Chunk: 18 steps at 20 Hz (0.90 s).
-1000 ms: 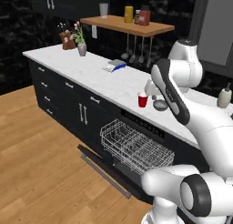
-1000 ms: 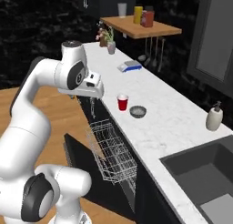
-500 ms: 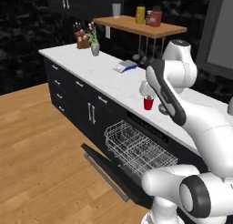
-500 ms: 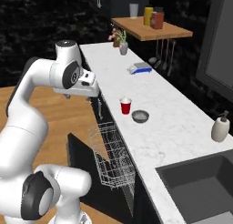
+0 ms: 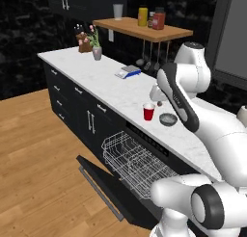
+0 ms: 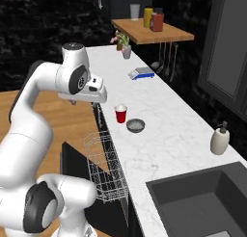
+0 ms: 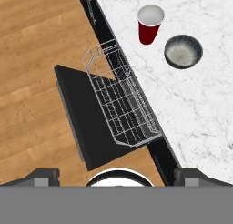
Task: Pick up the cup and bowl from the counter, place them in the dishwasher, and close the dishwasher door.
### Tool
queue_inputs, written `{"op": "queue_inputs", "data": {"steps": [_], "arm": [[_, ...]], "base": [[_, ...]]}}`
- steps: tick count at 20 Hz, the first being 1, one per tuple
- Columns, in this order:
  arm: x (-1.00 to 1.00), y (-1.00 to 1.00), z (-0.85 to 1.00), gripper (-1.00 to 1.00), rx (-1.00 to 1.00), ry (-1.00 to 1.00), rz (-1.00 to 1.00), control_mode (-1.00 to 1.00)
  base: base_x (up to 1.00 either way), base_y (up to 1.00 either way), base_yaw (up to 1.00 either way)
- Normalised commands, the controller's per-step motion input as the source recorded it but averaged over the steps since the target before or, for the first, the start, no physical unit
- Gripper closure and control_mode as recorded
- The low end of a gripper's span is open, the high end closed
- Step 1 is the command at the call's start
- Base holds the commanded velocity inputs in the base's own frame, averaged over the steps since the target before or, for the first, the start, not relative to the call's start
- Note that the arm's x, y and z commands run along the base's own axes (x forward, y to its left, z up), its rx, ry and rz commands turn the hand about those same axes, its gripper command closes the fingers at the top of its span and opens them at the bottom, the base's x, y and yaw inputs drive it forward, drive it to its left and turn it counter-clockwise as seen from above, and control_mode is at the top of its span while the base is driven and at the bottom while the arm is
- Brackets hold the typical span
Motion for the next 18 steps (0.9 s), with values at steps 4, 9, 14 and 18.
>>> {"op": "queue_inputs", "data": {"steps": [4,9,14,18], "arm": [[0.17,-0.59,-0.13,-1.00,0.01,0.00,0.03,-1.00],[0.58,-0.46,-0.31,-1.00,-0.03,0.00,0.00,-1.00],[0.74,-0.19,-0.57,-1.00,-0.15,0.00,0.00,-1.00],[0.72,0.00,-0.79,-1.00,-0.23,0.00,0.00,-1.00]], "base": [[0.00,0.00,0.00],[0.00,0.00,0.00],[0.00,0.00,0.00],[0.00,0.00,0.00]]}}
